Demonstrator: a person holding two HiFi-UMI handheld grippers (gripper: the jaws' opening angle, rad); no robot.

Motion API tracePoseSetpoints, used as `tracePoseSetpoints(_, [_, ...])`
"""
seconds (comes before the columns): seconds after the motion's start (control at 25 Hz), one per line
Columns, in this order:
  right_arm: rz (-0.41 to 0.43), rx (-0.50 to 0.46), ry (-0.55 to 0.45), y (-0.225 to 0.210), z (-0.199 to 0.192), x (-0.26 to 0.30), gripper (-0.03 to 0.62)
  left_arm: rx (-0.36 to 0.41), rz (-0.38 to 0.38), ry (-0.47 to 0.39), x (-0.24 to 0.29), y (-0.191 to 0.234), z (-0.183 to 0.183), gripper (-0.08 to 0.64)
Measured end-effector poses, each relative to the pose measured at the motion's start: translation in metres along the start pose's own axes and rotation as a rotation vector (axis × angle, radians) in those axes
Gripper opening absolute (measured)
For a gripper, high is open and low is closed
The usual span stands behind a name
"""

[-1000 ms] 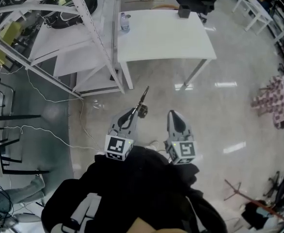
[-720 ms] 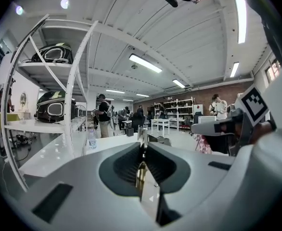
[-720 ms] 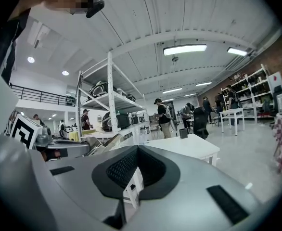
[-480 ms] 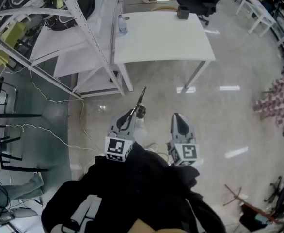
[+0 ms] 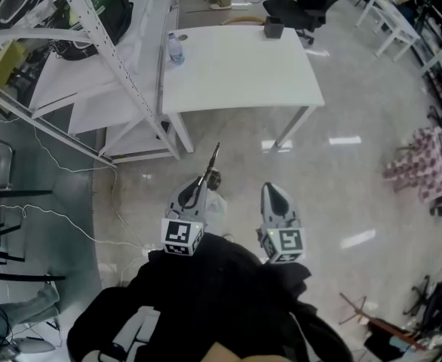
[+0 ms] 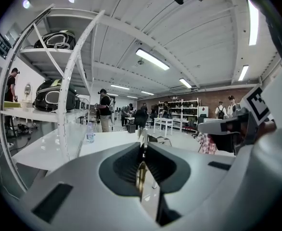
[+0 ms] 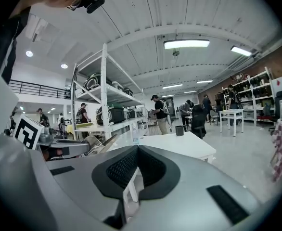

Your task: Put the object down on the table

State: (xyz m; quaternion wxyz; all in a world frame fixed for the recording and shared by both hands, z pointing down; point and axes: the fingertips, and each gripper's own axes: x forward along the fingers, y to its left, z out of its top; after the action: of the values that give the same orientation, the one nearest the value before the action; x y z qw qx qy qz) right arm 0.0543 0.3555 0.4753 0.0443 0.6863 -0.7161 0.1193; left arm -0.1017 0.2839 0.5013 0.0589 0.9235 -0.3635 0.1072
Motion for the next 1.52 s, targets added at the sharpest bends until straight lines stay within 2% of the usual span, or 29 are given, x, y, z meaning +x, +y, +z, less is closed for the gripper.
tracePoseSetpoints(0.16, [0.010, -0.016, 0.002, -0.021, 0.013, 0.034, 0.002, -0.008, 0.023, -0.001, 0.033, 0.014, 0.008, 0.026])
tracePoseSetpoints(0.48, [0.094, -0.011, 0.012, -0.032, 0.043, 0.133, 0.002, -0.017, 0.068, 0.000, 0.104, 0.070, 0.036, 0.026])
tracePoseSetpoints(0.88, [0.092, -0.044, 0.026, -0.050, 0.085, 0.258, 0.002, -0.012, 0.085, -0.002, 0.190, 0.150, 0.073, 0.026])
tracePoseSetpoints(1.04, [0.106, -0.052, 0.038, -0.052, 0.093, 0.293, 0.002, -0.023, 0.091, -0.007, 0.216, 0.173, 0.080, 0.026])
tracePoseSetpoints(1.2, [0.155, -0.041, 0.031, -0.041, 0.098, 0.326, 0.002, -0.014, 0.091, -0.014, 0.235, 0.198, 0.086, 0.026])
tracePoseSetpoints(1.52, [0.147, -0.069, 0.026, -0.039, 0.105, 0.379, 0.002, -0.014, 0.095, -0.031, 0.264, 0.237, 0.088, 0.026])
